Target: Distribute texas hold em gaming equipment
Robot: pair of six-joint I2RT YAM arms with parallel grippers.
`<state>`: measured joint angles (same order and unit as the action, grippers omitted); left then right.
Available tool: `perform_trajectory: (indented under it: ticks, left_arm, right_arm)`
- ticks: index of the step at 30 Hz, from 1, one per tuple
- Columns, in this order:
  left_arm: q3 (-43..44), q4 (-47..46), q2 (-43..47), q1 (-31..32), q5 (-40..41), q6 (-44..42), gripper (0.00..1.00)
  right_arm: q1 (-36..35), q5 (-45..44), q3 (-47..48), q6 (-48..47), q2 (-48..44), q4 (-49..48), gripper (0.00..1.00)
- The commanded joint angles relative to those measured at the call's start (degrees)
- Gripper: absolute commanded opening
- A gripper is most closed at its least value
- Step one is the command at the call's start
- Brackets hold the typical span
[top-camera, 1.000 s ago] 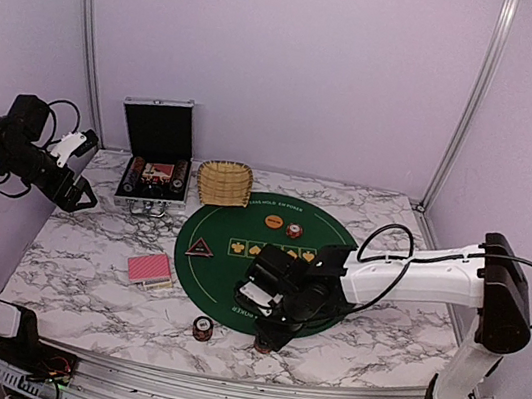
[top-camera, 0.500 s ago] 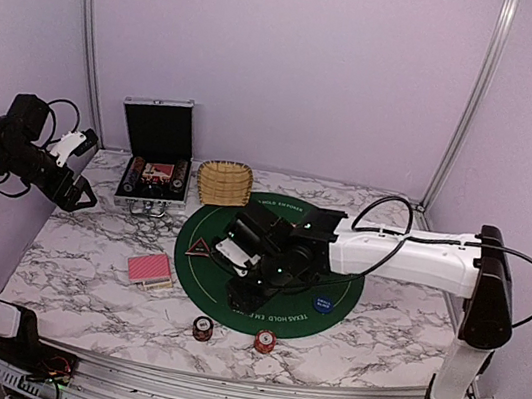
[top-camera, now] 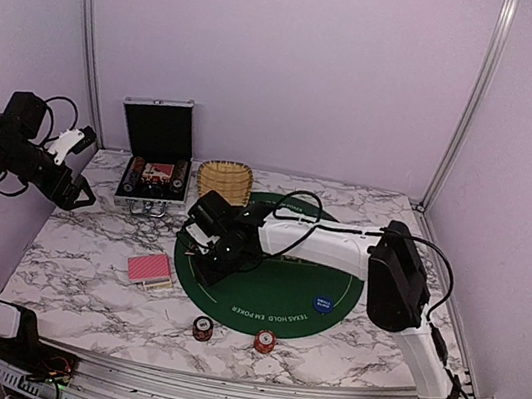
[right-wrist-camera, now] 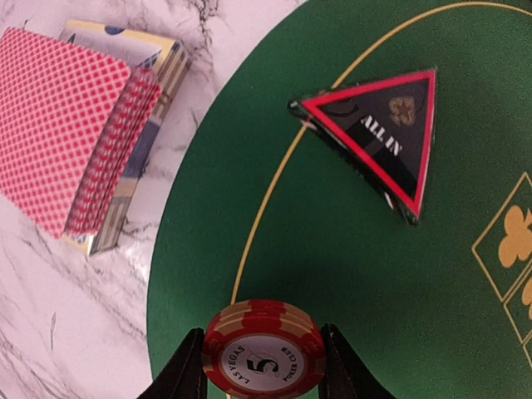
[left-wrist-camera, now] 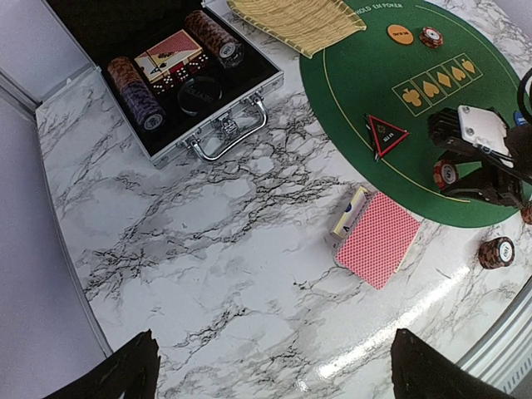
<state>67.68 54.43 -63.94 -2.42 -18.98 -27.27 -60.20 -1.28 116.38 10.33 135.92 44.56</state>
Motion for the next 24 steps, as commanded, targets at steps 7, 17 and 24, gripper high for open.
perform_trajectory:
  ticks: [7,17,24]
  left_arm:
    - [1.0,1.6,1.3,0.1,-0.3,-0.2,0.99]
    - [1.6,1.7,1.2,0.1,-0.3,-0.2,0.99]
    - [1.8,1.7,1.0,0.1,-0.4,0.0,0.99]
  right_arm:
    - [1.2,0.7,11.2,1.3,7.7,-1.3,0.1]
    - [1.2,0.6,10.1,1.1,8.9,-0.9,0.31]
    - [1.2,-0.5,9.5,0.9,7.9,-1.2,0.51]
